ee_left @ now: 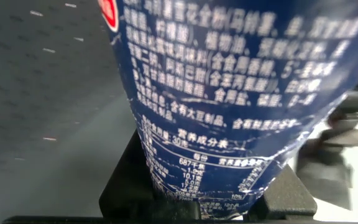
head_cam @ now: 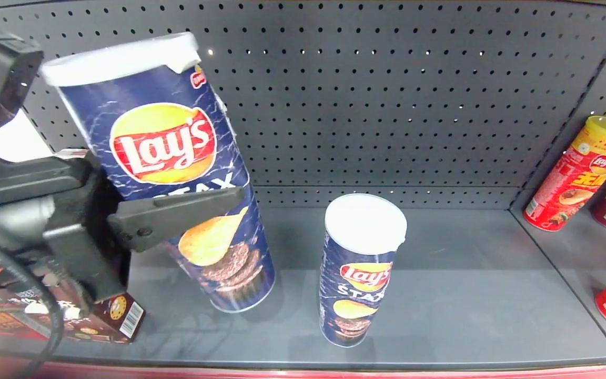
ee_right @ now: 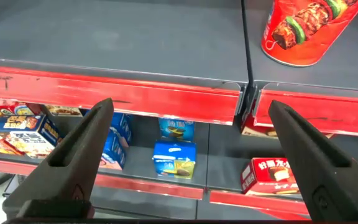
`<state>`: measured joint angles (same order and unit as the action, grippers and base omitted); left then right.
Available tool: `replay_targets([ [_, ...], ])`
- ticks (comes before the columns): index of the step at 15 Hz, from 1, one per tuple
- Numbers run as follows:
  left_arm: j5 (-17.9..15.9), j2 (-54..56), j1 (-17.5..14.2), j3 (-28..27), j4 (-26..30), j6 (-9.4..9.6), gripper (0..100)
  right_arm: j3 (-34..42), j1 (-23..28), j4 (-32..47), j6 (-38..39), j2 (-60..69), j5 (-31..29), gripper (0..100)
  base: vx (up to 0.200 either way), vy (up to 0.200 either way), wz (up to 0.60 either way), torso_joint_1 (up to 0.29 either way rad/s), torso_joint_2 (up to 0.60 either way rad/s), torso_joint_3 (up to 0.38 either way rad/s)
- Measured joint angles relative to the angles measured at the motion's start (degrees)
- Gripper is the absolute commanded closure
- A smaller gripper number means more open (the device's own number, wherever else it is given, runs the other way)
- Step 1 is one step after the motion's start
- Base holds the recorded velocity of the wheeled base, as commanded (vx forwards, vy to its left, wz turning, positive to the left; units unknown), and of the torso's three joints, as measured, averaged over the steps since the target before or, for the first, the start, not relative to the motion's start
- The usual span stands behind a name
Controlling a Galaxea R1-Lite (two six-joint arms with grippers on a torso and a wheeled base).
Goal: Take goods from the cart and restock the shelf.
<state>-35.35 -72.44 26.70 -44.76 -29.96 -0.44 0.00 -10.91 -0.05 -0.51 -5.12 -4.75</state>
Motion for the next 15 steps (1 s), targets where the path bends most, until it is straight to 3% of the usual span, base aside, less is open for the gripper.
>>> replay_targets([
  [2,0.6,-4.2,-1.9,-1.7,0.2,2.65,100,0.0,0.0,0.0,0.0,0.0,0.0,0,0.0,0.0,0.0,0.0,0.0,0.0],
  [5,0.8,-8.3,-2.7,-3.9,0.1,3.17,100,0.0,0.0,0.0,0.0,0.0,0.0,0,0.0,0.0,0.0,0.0,0.0,0.0],
  [8,0.4,-13.7,-3.1,-8.9,0.0,5.66,100,0.0,0.0,0.0,0.0,0.0,0.0,0,0.0,0.0,0.0,0.0,0.0,0.0],
  [15,-1.2,-29.7,-3.2,-22.4,0.6,5.52,100,0.0,0.0,0.0,0.0,-0.1,0.0,0,0.0,0.0,0.0,0.0,0.0,0.0],
])
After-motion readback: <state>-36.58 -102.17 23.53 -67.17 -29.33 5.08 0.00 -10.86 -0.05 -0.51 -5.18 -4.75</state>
